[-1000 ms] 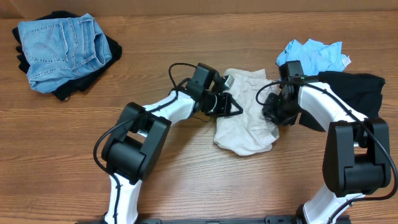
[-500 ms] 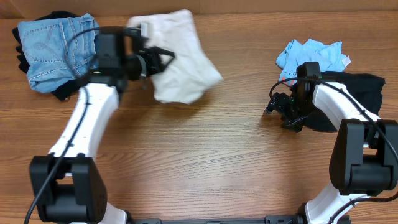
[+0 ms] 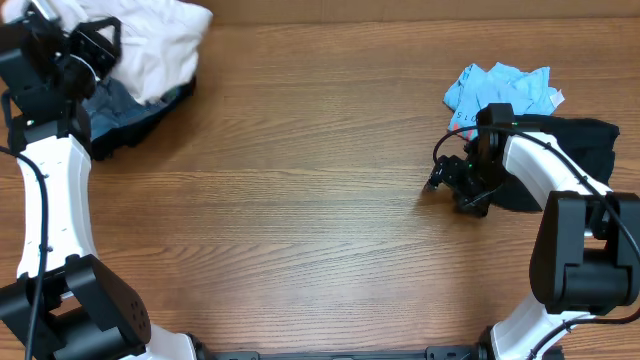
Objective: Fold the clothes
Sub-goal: 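Carry the pants to the top-left pile and release with left gripper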
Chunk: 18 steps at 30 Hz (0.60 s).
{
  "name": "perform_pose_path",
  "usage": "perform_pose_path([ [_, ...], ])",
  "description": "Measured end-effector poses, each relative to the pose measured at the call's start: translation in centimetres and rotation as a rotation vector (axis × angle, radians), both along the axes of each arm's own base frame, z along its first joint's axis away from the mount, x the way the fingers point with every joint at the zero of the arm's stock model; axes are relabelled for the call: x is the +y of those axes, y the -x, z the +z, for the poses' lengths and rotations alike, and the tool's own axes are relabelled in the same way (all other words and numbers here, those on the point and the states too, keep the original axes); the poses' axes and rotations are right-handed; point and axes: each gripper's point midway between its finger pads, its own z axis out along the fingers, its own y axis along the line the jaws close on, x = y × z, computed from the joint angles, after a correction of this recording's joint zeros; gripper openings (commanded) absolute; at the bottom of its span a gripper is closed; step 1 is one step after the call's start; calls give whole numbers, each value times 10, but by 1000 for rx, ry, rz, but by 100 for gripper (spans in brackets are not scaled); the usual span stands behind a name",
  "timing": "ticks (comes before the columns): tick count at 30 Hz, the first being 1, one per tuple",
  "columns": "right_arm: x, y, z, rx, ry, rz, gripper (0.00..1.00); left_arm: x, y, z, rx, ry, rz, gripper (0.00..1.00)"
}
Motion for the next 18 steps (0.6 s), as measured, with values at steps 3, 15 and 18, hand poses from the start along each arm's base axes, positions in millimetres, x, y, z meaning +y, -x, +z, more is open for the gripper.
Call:
perform_pose_path([
  [3,0,7,1,26,-3,11,81,32,-5,3,-24,-1,151,7],
  [15,2,26,3,95,-13,41,80,114,-62,-154,90,186,390,21],
  [18,2,26,3,95,-14,42,80,118,-65,-159,91,188,406,59],
])
